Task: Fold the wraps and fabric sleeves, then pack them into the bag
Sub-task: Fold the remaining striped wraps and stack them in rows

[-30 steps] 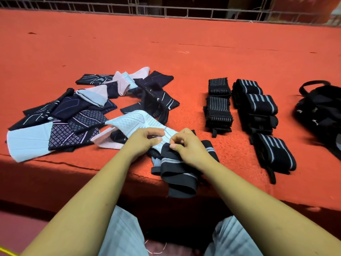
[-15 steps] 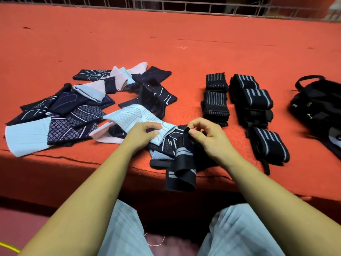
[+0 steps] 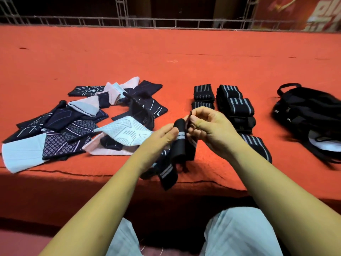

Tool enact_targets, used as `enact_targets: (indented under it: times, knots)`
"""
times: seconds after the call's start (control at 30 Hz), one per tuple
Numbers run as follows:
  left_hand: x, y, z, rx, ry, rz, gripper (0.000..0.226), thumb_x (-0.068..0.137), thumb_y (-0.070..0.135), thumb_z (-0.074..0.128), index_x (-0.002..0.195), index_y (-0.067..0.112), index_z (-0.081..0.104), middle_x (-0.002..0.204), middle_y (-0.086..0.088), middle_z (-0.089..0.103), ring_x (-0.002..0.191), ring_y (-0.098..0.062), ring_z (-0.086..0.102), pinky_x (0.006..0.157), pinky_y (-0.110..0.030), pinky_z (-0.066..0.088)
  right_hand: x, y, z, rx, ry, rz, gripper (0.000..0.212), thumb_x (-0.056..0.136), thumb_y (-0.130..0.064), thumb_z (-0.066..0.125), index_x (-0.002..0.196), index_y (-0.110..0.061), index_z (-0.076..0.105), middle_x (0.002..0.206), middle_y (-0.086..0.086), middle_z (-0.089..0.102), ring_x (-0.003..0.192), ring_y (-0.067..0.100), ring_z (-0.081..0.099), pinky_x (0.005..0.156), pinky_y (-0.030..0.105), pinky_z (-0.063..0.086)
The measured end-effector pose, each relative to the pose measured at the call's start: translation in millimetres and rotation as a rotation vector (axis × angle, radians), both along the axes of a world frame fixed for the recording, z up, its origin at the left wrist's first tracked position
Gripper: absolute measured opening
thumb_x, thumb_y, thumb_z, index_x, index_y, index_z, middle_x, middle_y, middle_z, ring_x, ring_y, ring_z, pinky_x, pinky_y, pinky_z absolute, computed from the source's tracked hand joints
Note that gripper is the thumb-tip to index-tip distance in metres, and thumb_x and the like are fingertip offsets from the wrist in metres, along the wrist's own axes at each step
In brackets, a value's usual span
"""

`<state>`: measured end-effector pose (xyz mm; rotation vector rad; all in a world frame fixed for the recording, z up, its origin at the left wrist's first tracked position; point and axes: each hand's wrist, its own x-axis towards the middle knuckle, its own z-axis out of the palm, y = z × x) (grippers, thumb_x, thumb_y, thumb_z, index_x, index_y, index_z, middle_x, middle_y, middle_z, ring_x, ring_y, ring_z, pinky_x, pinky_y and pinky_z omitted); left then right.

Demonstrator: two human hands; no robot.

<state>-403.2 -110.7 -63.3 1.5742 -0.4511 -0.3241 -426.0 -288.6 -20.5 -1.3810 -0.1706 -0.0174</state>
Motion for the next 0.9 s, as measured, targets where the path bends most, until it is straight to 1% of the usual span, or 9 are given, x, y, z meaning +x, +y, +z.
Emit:
enact_targets:
  times: [0.1,0.2,0.33,0.43,0.57,0.67,0.73,0.8,0.9]
  knots:
    - [-13,-1,-3,-0.076,-0.033,0.052,0.045,0.077,0.057,0.066,0.103,0.020,0.058,0.097,-0.002,0.058,0.093,-0.014,0.053,0.086,-0.038,0.044,-2,3,-5,-0.123,-0.025,-0.071,0.012,0.097,0.001,0.054,0.088,-0.007,0.058,0.076,0.008,0.057,0.062,0.014,0.058,0.068,0.025,0.056]
    - [-21,-2,-4,0.017,-0.149,0.075,0.046,0.074,0.056,0.067,0.086,0.014,0.054,0.075,0.007,0.048,0.073,-0.010,0.044,0.066,-0.029,0.036,-4,2,-13,-0.149,-0.052,-0.010,0.014,0.097,-0.002,0.055,0.098,-0.011,0.066,0.075,-0.002,0.062,0.069,0.015,0.055,0.069,0.023,0.050]
    - [-23,3,-4,-0.019,-0.093,0.078,0.047,0.078,0.045,0.071,0.081,0.006,0.046,0.073,-0.004,0.041,0.067,-0.014,0.040,0.058,-0.030,0.034,-5,2,-21,-0.114,0.014,0.043,0.006,0.089,-0.018,0.069,0.087,-0.015,0.074,0.081,0.006,0.065,0.081,0.025,0.055,0.082,0.037,0.044]
    - [-22,7,-6,-0.249,0.095,0.083,0.026,0.085,0.021,0.070,0.074,0.018,0.047,0.070,-0.005,0.048,0.061,-0.013,0.046,0.054,-0.025,0.039,-3,0,-20,0.089,0.077,0.006,0.016,0.094,-0.014,0.057,0.080,-0.007,0.064,0.075,0.010,0.063,0.069,0.017,0.059,0.076,0.030,0.047]
    - [-13,20,-11,-0.279,0.279,0.346,0.007,0.088,0.005,0.064,0.085,0.010,0.059,0.074,-0.007,0.067,0.066,-0.020,0.062,0.060,-0.026,0.051,2,-14,-9,0.344,0.104,-0.073,0.023,0.100,-0.007,0.045,0.082,-0.008,0.058,0.072,0.002,0.066,0.065,0.012,0.060,0.069,0.026,0.049]
    - [-2,35,-29,0.080,0.164,0.486,0.013,0.087,0.008,0.069,0.083,0.012,0.057,0.074,0.001,0.067,0.072,-0.019,0.060,0.063,-0.026,0.047,-1,-22,4,0.394,0.120,-0.032,0.024,0.096,0.002,0.042,0.080,-0.009,0.056,0.076,0.003,0.065,0.065,0.012,0.058,0.063,0.023,0.048]
    - [1,40,-31,0.218,-0.054,0.428,0.023,0.082,0.017,0.076,0.094,0.017,0.057,0.097,0.008,0.070,0.091,-0.009,0.065,0.082,-0.026,0.048,-4,-22,13,0.450,0.139,0.059,0.015,0.084,0.002,0.047,0.078,-0.009,0.054,0.079,0.005,0.063,0.070,0.015,0.053,0.061,0.022,0.050]
    - [1,39,-17,0.205,-0.232,0.282,0.048,0.080,0.029,0.079,0.122,0.026,0.055,0.127,0.011,0.063,0.121,-0.002,0.057,0.102,-0.024,0.042,-6,-18,20,0.450,0.156,0.183,0.009,0.079,-0.003,0.048,0.078,-0.009,0.055,0.082,0.007,0.061,0.072,0.016,0.051,0.061,0.022,0.050]
    - [-2,25,11,0.176,-0.313,0.016,0.069,0.081,0.040,0.072,0.142,0.037,0.041,0.145,0.022,0.048,0.139,0.001,0.039,0.114,-0.023,0.032,-5,-10,30,0.487,0.191,0.374,0.012,0.081,-0.001,0.042,0.079,-0.008,0.052,0.085,0.008,0.056,0.073,0.016,0.055,0.071,0.025,0.050]
